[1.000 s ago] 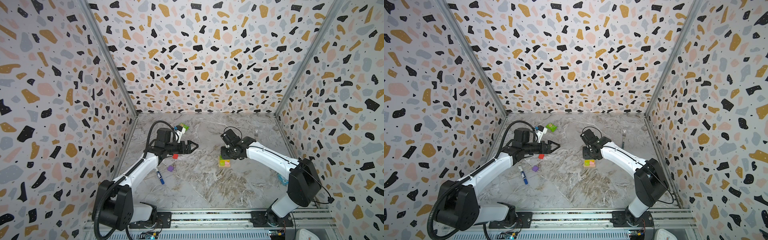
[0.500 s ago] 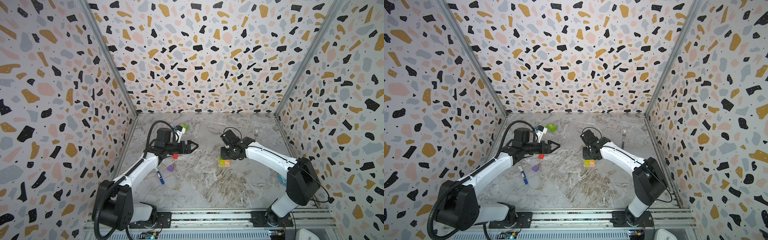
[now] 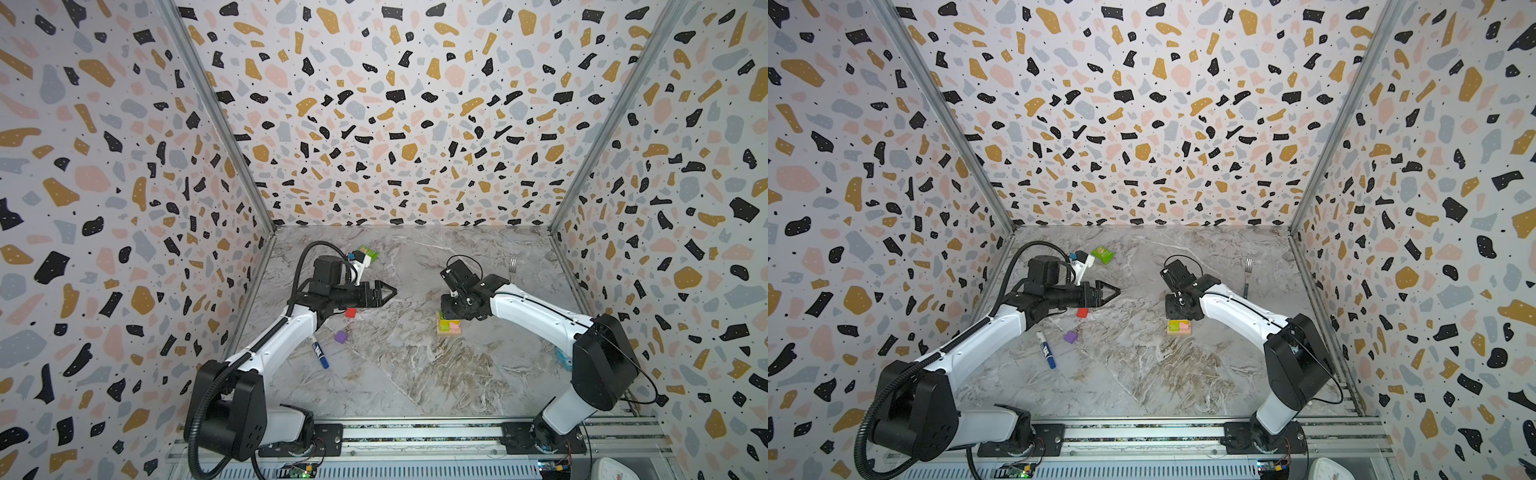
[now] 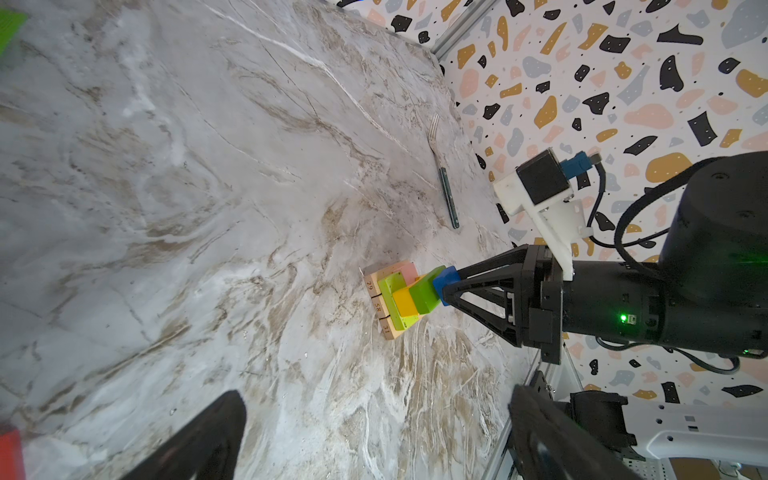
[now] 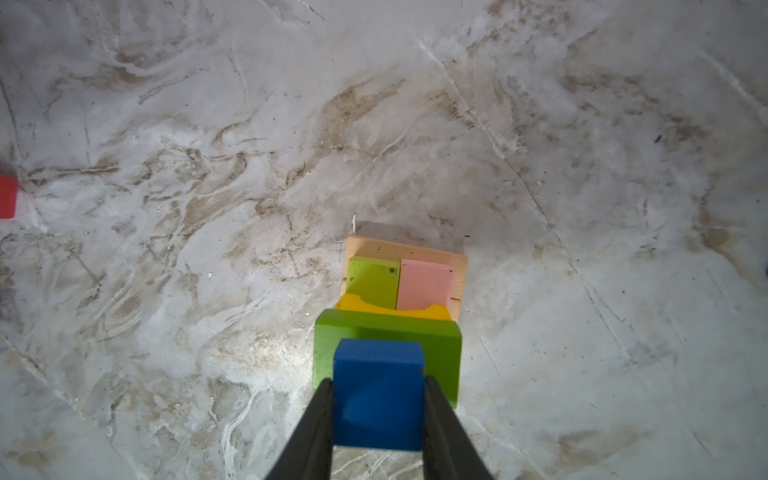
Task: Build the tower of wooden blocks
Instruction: 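Align and lower the blue cube onto the lime-green block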
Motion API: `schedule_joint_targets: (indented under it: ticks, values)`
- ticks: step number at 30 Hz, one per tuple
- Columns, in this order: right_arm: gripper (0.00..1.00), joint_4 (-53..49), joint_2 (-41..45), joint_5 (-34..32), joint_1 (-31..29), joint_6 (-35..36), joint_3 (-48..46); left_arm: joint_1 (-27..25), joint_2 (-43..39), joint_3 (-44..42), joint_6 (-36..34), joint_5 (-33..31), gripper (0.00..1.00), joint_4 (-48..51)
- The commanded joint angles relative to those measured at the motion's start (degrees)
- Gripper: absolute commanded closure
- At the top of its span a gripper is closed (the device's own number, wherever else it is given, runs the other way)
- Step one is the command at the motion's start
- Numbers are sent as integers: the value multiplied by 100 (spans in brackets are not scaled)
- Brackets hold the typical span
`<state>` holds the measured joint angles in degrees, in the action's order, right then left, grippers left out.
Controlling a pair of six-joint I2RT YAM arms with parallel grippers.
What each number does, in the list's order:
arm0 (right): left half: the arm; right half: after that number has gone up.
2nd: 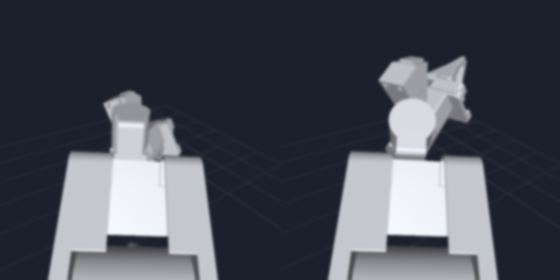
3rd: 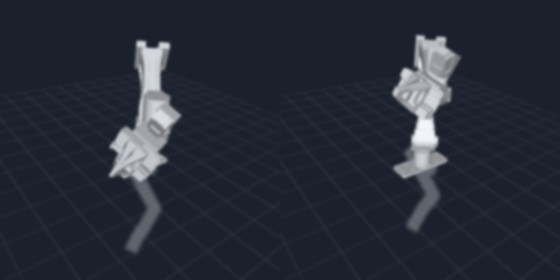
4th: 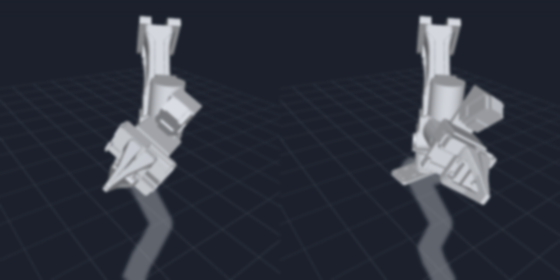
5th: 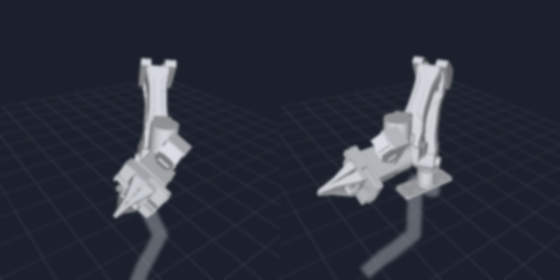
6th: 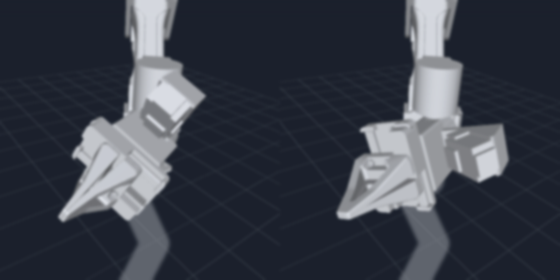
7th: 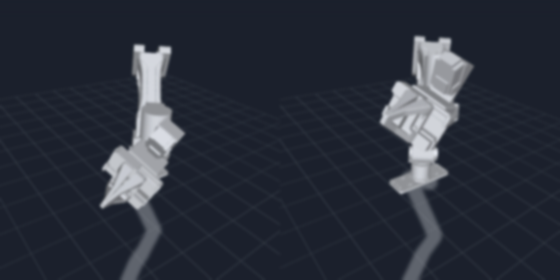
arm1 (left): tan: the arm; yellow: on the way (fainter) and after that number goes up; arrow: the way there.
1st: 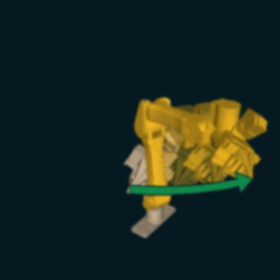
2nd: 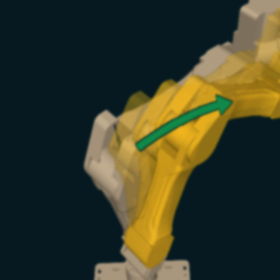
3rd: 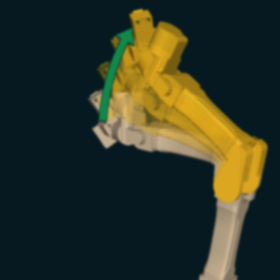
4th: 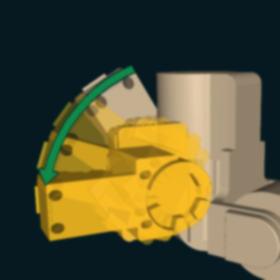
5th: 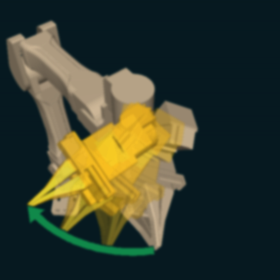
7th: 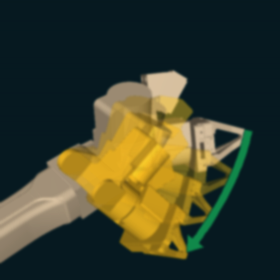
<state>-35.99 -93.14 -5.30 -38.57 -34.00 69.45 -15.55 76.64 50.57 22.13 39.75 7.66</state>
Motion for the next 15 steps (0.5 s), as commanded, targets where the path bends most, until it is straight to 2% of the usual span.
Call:
schedule_joint_targets:
  ticks: [1, 15]
  values:
    - [79, -31, -19, -28, 16, 42, 7, 2, 0, 15, 28, -28, 0, -150]
    - [79, -37, -33, -28, 16, 42, -5, 0, 7, 28, 28, -24, 0, -160]
